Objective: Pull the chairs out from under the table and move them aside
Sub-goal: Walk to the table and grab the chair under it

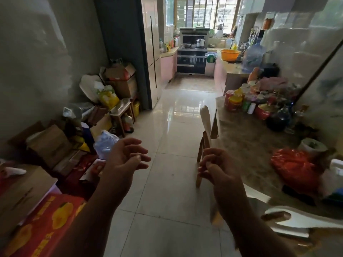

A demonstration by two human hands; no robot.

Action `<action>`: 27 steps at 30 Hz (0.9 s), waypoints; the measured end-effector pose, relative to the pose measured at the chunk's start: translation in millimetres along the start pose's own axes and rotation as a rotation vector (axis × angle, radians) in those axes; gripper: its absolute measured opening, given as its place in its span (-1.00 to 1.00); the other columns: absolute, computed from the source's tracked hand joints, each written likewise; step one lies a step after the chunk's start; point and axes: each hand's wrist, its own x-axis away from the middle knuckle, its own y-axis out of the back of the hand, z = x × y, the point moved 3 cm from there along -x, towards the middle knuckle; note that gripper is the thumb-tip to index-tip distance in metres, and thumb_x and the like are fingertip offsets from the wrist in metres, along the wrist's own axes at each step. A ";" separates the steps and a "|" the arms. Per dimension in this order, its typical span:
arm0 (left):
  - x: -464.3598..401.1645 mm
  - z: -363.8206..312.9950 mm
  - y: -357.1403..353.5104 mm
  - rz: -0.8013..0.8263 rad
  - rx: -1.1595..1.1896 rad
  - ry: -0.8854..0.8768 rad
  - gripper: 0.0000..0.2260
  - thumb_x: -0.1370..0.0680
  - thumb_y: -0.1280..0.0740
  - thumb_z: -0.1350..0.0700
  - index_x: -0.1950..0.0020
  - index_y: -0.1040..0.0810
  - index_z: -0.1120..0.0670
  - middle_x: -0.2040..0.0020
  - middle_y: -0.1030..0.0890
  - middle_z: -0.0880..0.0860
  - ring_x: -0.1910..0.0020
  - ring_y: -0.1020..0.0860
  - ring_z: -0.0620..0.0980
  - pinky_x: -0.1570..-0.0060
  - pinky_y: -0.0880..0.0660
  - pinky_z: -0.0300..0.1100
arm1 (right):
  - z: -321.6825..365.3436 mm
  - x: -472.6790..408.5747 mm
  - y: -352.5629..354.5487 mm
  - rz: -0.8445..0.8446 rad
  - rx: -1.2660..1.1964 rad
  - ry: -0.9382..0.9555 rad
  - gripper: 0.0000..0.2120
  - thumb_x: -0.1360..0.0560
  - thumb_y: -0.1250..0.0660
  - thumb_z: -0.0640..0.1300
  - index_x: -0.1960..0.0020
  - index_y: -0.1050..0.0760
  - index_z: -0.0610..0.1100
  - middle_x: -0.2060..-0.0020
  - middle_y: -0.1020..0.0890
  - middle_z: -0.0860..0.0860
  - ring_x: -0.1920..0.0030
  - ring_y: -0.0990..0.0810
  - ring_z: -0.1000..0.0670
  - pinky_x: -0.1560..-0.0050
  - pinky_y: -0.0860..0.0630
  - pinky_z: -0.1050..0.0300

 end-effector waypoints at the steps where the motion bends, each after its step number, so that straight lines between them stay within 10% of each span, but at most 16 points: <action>1: -17.0 6.2 -1.1 0.002 0.000 0.006 -0.68 -0.45 -0.24 0.21 -0.19 -0.49 0.07 -0.04 -0.61 0.19 0.05 -0.67 0.13 0.12 -0.64 -0.05 | -5.1 -17.7 -4.0 0.015 0.013 -0.005 -0.77 -0.58 -0.18 -0.34 -0.11 -0.51 -0.11 0.19 -0.66 0.05 0.17 -0.67 -0.02 0.18 -0.64 0.17; 27: -603.5 177.9 -71.8 0.381 0.039 0.157 -0.72 -0.46 -0.28 0.21 -0.16 -0.53 0.05 0.03 -0.66 0.13 0.07 -0.69 0.14 0.16 -0.64 -0.07 | -159.5 -503.0 -66.1 -0.356 0.068 -0.209 -0.80 -0.53 -0.21 -0.23 -0.12 -0.51 -0.14 0.12 -0.59 -0.20 0.20 -0.64 -0.03 0.18 -0.65 0.10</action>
